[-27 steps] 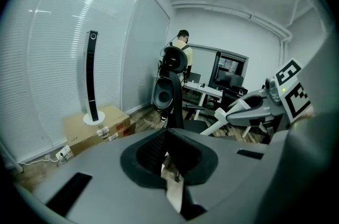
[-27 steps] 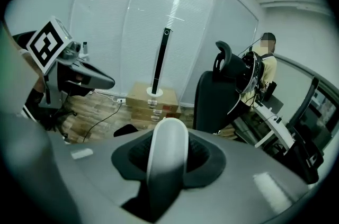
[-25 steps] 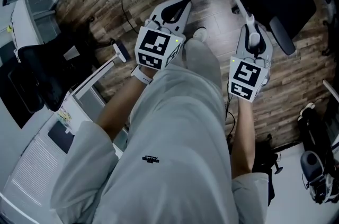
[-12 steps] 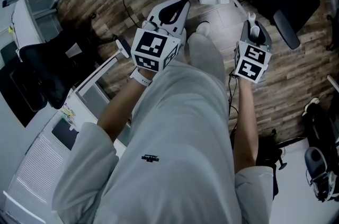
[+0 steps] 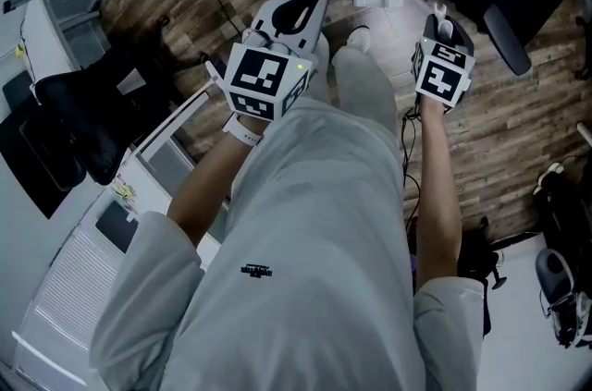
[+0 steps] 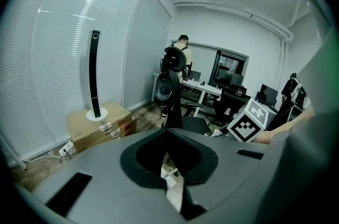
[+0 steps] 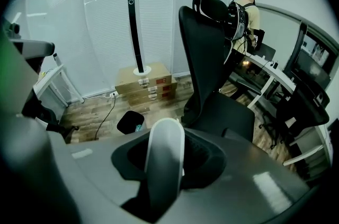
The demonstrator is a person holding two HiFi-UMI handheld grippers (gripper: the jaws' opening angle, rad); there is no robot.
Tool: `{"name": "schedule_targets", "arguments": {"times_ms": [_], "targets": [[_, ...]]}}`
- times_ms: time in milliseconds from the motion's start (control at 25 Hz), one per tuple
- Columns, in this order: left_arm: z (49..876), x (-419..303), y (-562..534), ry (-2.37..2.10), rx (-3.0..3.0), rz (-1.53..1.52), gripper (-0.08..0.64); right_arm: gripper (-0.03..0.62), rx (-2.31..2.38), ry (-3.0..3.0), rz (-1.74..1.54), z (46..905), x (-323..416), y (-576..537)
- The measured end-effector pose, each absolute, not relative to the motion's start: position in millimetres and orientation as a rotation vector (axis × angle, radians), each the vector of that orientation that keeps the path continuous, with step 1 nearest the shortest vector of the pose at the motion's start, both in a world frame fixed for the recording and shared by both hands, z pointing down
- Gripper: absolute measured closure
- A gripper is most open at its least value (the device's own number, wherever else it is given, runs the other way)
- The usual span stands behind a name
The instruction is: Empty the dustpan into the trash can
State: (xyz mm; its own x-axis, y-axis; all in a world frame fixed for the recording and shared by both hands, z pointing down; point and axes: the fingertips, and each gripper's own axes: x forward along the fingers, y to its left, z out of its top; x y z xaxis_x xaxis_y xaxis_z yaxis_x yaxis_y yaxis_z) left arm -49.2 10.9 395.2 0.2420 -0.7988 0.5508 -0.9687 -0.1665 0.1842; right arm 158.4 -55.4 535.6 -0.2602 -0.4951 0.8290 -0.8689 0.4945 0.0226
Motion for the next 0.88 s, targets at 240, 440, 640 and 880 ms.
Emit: {"name": "schedule_targets", "arguments": {"times_ms": [240,440,640,880], "targets": [[398.8,-52.2,22.5,-1.593,2.018,0.479,0.554,0.472,1.115,-1.890,0.634,546.4,152.8,-57.3],[399.9,-48.7,20.5,-1.588,2.020,0.487,0.554,0.469,1.108,-1.868,0.707,559.6,160.2,-53.0],[402.7,-41.7,18.6,-1.577,2.019,0.500,0.554,0.468,1.046,-1.919,0.616,559.0,150.4,-47.6],[401.6,-33.8,16.1,-1.563,2.032,0.516,0.554,0.446,0.960,-2.010,0.715,545.4,120.3,-36.2]]}}
